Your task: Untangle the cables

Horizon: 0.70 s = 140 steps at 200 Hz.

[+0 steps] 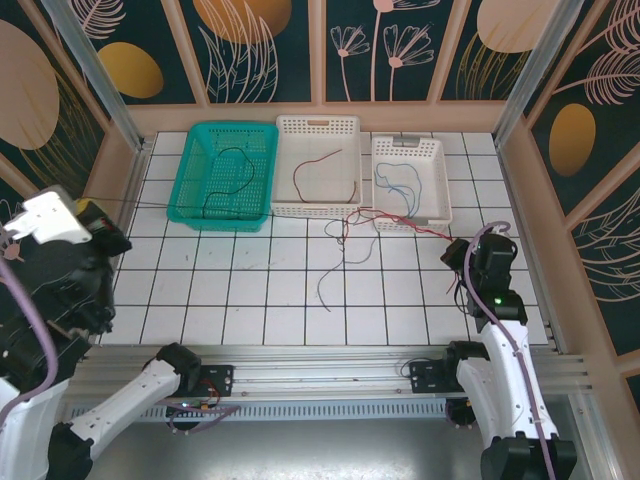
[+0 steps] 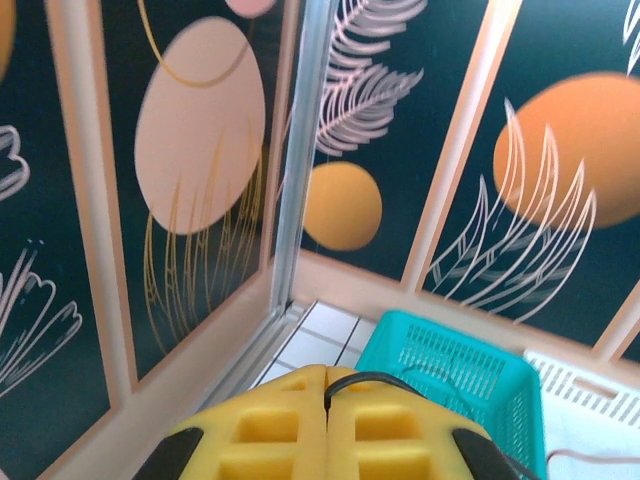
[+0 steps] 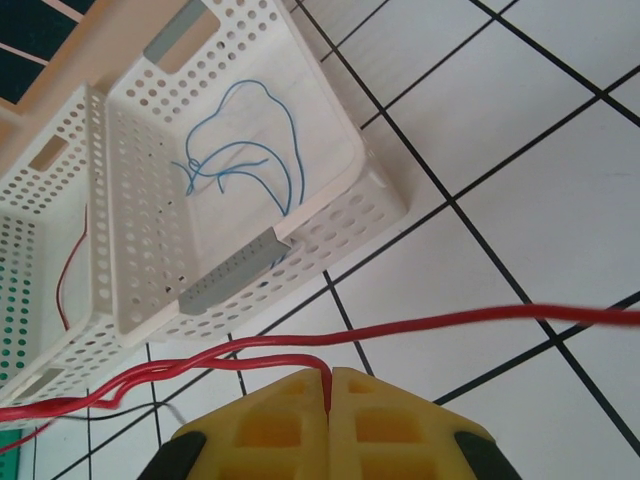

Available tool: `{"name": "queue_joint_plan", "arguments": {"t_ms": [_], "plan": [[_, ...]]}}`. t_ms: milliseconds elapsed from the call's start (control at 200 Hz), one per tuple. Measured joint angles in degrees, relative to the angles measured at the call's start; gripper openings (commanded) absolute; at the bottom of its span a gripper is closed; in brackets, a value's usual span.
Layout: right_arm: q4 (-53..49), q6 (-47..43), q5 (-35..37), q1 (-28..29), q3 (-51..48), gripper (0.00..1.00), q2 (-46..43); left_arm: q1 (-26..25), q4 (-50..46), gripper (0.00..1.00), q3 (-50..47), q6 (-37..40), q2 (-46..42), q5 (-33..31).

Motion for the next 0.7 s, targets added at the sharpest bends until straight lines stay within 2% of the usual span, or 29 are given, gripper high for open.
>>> {"name": "queue_joint_plan", "arguments": {"t_ms": [395,700], "plan": [[0.15,0.24,2.58,1.27,-1.14,0.00,1.09,0.00,3.23,0.00,3.72,1.27,-0.28,-1.09],[0.79,1.09,6.64,9.60,-3.26,0.00,-0.85,0.00,4.17,0.00,4.79,1.25,0.98,0.96]]}}
